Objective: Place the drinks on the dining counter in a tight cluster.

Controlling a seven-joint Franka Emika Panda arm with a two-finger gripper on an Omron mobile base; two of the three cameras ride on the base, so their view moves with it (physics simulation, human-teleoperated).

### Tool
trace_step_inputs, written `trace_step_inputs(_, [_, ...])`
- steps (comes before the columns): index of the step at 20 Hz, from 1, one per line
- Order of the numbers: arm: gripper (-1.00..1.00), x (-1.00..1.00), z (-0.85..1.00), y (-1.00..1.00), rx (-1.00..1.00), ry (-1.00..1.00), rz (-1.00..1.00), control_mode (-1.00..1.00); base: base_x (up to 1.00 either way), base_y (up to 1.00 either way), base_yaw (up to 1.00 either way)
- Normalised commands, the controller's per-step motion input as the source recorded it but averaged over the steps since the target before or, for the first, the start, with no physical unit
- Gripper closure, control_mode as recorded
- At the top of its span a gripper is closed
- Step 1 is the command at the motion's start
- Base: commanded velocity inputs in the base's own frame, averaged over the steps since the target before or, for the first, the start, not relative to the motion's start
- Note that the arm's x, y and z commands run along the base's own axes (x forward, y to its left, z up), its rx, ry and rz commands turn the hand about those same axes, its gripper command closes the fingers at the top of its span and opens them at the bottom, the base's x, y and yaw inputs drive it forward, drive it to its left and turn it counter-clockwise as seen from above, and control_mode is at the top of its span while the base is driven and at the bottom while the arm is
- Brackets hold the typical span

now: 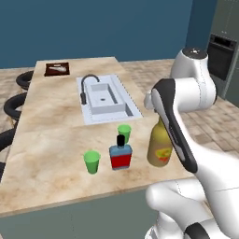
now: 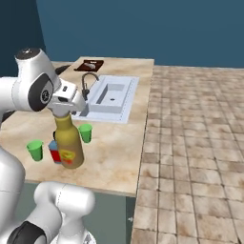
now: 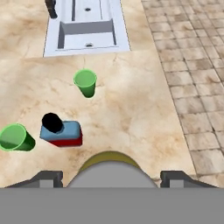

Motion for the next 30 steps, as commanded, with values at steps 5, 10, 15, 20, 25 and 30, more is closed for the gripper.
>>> trace_step_inputs(5, [1.0,0.0,0.0,0.0,0.0,0.0,0.0,1.0,0.27,-0.13,0.0])
trace_step_inputs(10, [1.0,0.0,0.0,0.0,0.0,0.0,0.0,1.0,0.0,0.0,0.0])
trace_step_inputs(15, [1.0,0.0,0.0,0.0,0.0,0.0,0.0,1.0,0.0,0.0,0.0])
trace_step_inputs(20, [1.0,0.17,-0.07,0.0,0.03,0.0,0.03,-1.0,0.1,0.0,0.0])
trace_step_inputs(25, [1.0,0.29,-0.06,0.0,0.04,0.0,0.05,-1.0,0.0,0.0,0.0])
trace_step_inputs(30, [1.0,0.22,-0.11,-0.05,0.01,0.0,0.04,-1.0,0.0,0.0,0.0])
